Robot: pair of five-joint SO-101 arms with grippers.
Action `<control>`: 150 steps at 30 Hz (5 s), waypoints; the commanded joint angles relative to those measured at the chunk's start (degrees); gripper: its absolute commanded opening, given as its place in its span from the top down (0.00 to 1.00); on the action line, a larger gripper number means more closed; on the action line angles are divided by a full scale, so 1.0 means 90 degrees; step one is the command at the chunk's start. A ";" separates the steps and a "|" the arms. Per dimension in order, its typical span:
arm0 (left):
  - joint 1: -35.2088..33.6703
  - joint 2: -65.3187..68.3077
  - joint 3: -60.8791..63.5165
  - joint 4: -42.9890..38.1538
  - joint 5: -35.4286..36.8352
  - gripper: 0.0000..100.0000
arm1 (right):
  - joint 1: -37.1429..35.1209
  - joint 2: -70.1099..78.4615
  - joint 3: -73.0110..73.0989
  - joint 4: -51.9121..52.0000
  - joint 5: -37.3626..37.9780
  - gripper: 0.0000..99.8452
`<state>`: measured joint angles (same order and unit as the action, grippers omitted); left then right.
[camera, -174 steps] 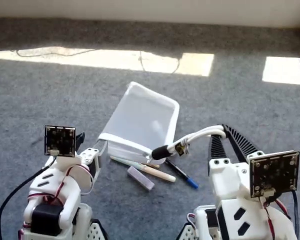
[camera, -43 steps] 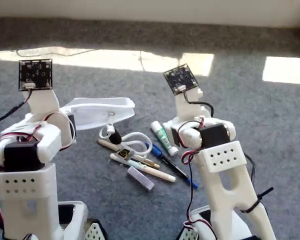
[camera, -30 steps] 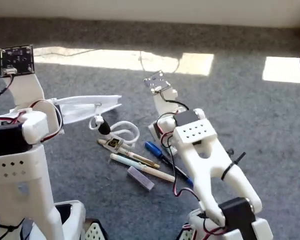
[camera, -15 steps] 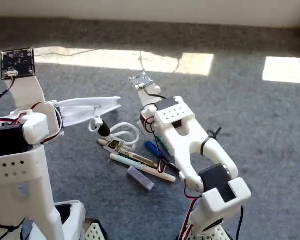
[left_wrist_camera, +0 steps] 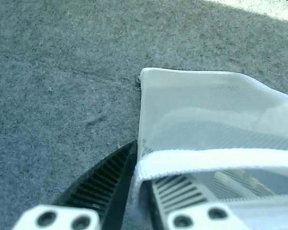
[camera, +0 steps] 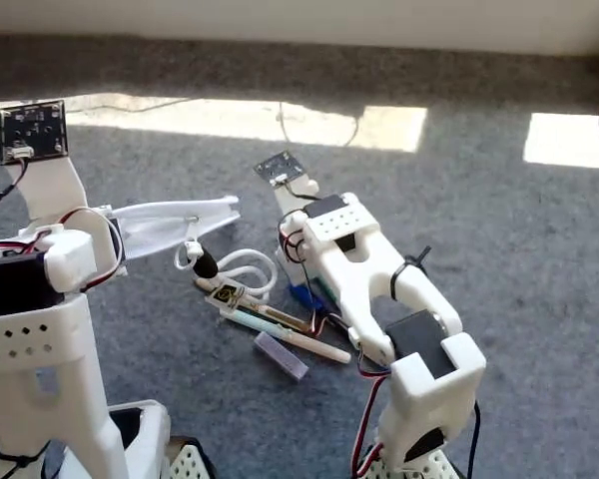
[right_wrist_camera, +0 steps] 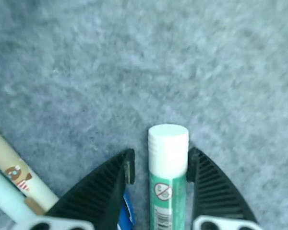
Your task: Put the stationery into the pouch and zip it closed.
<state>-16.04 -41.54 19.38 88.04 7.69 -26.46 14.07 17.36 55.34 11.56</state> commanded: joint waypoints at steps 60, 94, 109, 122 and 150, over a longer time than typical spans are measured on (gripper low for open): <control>0.0357 0.0142 -0.0718 0.0029 0.0293 0.99 | -0.0523 -0.7028 -0.0132 -0.0523 -0.1768 1.00; 0.0366 0.0151 -0.0542 0.0029 0.0420 0.99 | -0.2252 -0.6969 0.4254 -0.8708 -0.1739 1.00; 0.0366 0.0151 -0.0542 0.0029 0.0420 0.99 | -0.2759 -0.6940 0.4508 -0.8884 -0.1729 1.00; 0.0357 0.0151 -0.0532 0.0029 0.0420 0.99 | -0.2339 -0.5612 0.4488 -1.0291 -0.1719 1.00; 0.0327 0.0151 -0.0532 0.0029 0.0420 0.99 | -0.2330 -0.7800 0.4440 -0.6540 -0.1739 0.81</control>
<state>-13.76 -40.22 16.13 88.13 10.95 -48.35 -50.99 58.51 -8.92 -3.82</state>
